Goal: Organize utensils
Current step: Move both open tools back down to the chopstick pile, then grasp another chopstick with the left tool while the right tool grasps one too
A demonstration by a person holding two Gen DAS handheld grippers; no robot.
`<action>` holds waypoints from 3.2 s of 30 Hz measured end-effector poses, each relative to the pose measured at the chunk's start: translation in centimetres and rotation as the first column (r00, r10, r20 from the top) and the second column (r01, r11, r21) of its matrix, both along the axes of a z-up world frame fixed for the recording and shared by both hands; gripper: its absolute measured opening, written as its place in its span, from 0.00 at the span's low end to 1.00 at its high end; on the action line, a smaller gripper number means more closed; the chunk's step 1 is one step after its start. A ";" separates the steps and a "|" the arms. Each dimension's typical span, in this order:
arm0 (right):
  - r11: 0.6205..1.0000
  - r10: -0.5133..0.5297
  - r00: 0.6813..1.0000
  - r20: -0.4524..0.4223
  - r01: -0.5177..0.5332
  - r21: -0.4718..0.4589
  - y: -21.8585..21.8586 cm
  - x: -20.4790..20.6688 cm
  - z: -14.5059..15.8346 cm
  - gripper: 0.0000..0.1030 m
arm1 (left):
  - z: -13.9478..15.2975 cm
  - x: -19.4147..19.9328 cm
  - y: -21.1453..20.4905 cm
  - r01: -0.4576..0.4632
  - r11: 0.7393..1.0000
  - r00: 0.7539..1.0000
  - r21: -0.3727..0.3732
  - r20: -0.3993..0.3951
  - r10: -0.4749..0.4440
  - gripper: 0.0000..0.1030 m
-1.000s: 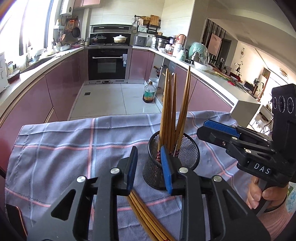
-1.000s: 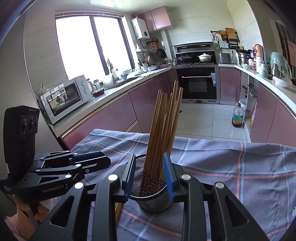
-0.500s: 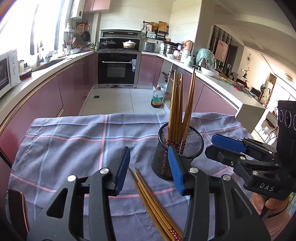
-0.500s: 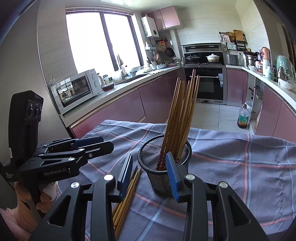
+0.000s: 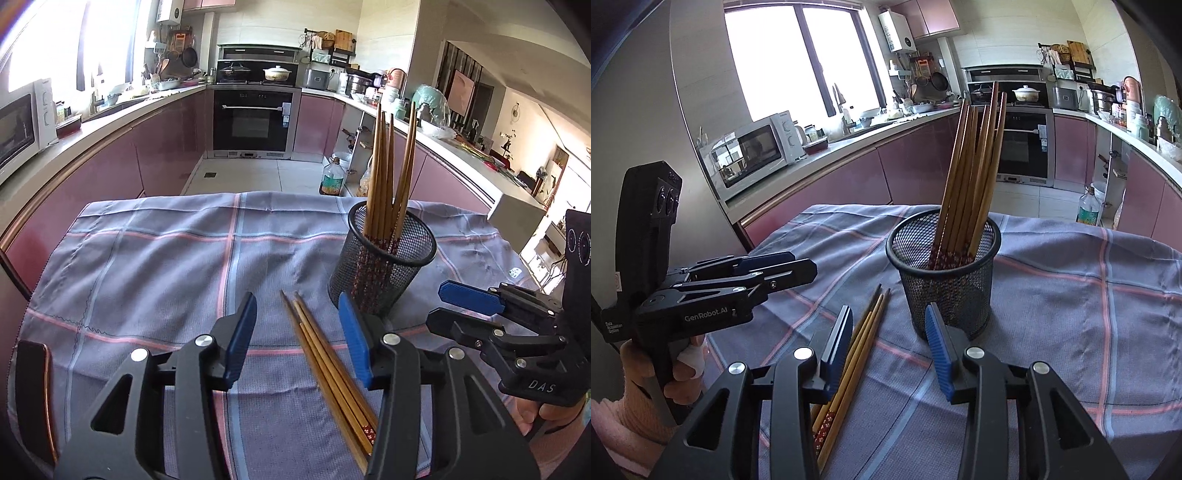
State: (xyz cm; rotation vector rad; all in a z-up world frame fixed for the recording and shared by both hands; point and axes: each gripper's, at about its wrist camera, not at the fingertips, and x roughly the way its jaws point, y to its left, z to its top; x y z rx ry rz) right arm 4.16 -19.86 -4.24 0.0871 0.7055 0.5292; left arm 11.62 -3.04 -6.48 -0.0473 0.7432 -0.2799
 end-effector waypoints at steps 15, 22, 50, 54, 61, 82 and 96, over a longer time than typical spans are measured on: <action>0.999 0.038 0.995 -0.088 -0.040 -0.016 2.0 -0.7 -2.8 0.37 | -4.2 -0.8 1.1 -0.028 1.000 0.995 0.014 -0.095 0.029 0.46; 0.998 0.054 0.992 -0.117 -0.058 -0.028 2.5 -0.9 -3.8 0.37 | -6.1 -1.2 0.9 -0.011 1.000 0.991 0.016 -0.137 0.013 0.46; 0.994 0.061 0.984 -0.165 -0.074 -0.077 4.0 -0.9 -5.9 0.37 | -8.6 -1.2 -1.1 0.078 0.995 0.977 0.066 -0.201 -0.064 0.45; 0.993 0.066 0.985 -0.162 -0.080 -0.082 4.3 -0.7 -5.8 0.37 | -8.5 -1.1 -0.5 0.069 0.996 0.977 0.064 -0.206 -0.055 0.36; 0.989 0.071 0.983 -0.167 -0.090 -0.114 5.5 -0.2 -6.3 0.37 | -8.4 -1.1 0.0 0.070 0.996 0.977 0.064 -0.206 -0.055 0.33; 0.980 0.030 0.989 -0.145 -0.058 -0.190 5.3 -0.3 -6.1 0.27 | -8.5 -1.1 0.0 0.081 0.995 0.976 0.059 -0.206 -0.068 0.36; 0.972 0.027 0.989 -0.146 -0.060 -0.229 6.9 1.6 -6.3 0.10 | -8.7 0.4 -0.6 0.068 0.994 0.977 0.087 -0.207 -0.048 0.26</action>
